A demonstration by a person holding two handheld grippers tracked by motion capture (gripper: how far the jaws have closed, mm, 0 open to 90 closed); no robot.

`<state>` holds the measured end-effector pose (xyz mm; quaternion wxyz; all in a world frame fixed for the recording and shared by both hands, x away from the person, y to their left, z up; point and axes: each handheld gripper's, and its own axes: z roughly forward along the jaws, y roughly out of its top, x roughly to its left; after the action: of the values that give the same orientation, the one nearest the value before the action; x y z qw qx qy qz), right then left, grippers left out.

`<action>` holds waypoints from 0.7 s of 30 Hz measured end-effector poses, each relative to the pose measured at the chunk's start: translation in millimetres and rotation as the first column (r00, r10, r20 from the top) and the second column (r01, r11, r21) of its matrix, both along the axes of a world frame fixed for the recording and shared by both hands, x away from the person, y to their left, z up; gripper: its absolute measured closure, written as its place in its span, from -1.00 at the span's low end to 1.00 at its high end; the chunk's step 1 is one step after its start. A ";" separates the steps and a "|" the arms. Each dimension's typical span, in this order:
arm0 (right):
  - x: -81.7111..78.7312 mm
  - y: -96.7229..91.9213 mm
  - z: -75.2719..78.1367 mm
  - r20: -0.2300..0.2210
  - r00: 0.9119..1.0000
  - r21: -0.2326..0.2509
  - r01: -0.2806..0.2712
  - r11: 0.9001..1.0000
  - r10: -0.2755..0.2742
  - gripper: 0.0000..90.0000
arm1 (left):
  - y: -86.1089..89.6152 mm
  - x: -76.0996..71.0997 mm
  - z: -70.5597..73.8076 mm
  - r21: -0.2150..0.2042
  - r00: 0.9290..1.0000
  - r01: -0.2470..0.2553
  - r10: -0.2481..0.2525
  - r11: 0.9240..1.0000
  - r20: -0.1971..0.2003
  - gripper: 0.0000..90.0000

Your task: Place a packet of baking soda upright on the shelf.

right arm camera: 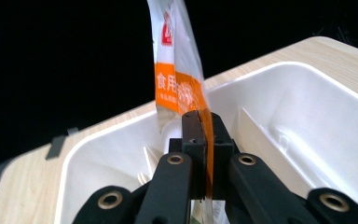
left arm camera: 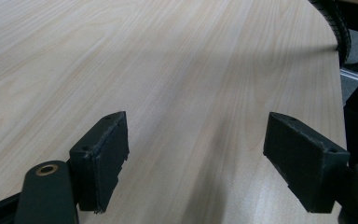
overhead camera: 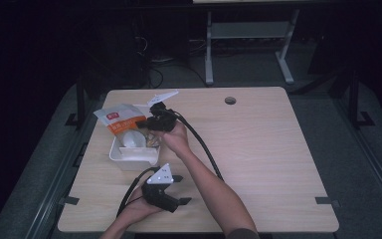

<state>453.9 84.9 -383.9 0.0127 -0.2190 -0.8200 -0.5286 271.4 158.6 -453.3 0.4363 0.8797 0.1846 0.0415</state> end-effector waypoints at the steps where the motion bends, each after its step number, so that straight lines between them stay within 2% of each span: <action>1: -0.8 0.0 0.6 0.006 1.000 -0.021 0.002 1.000 -0.002 0.94 | 0.0 0.0 0.0 0.000 1.000 0.000 0.000 1.000 0.000 -0.52; 2: -1.3 -0.4 0.2 0.010 1.000 -0.069 -0.008 0.998 0.009 0.83 | -0.1 0.1 -0.1 0.000 1.000 0.000 0.000 1.000 0.000 -0.52; 3: -1.3 -0.4 0.2 0.010 1.000 -0.069 -0.008 0.998 0.009 0.83 | -0.1 0.1 -0.1 0.000 1.000 0.000 0.000 1.000 0.000 -0.52; 5: -2.0 -1.6 -1.2 0.013 1.000 -0.123 -0.010 0.992 0.012 0.81 | -0.4 0.0 -0.2 0.000 1.000 0.000 0.000 1.000 0.000 -0.52; 7: -2.8 -4.6 -3.9 0.014 1.000 -0.161 -0.019 0.987 0.022 0.79 | -0.9 -0.1 -0.4 0.001 1.000 0.000 0.000 1.000 0.000 -0.52; 9: -2.9 -4.8 -4.9 0.013 1.000 -0.175 -0.026 0.984 0.028 0.79 | -1.0 -0.1 -0.4 0.002 1.000 0.000 0.000 1.000 0.000 -0.52; 10: -3.9 -4.3 -7.2 0.010 0.999 -0.202 -0.035 0.979 0.037 0.79 | -1.0 -0.2 -0.4 0.003 1.000 0.000 0.000 1.000 0.000 -0.52; 21: -5.8 -1.7 -16.6 -0.003 0.999 -0.244 -0.054 0.968 0.054 0.90 | -0.9 0.1 -0.6 0.002 1.000 -0.002 0.002 1.000 -0.001 -0.52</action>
<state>448.1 83.2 -400.6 -0.0013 -0.1955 -0.8844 -0.4238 271.6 157.7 -453.8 0.4352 0.8800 0.1858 0.0417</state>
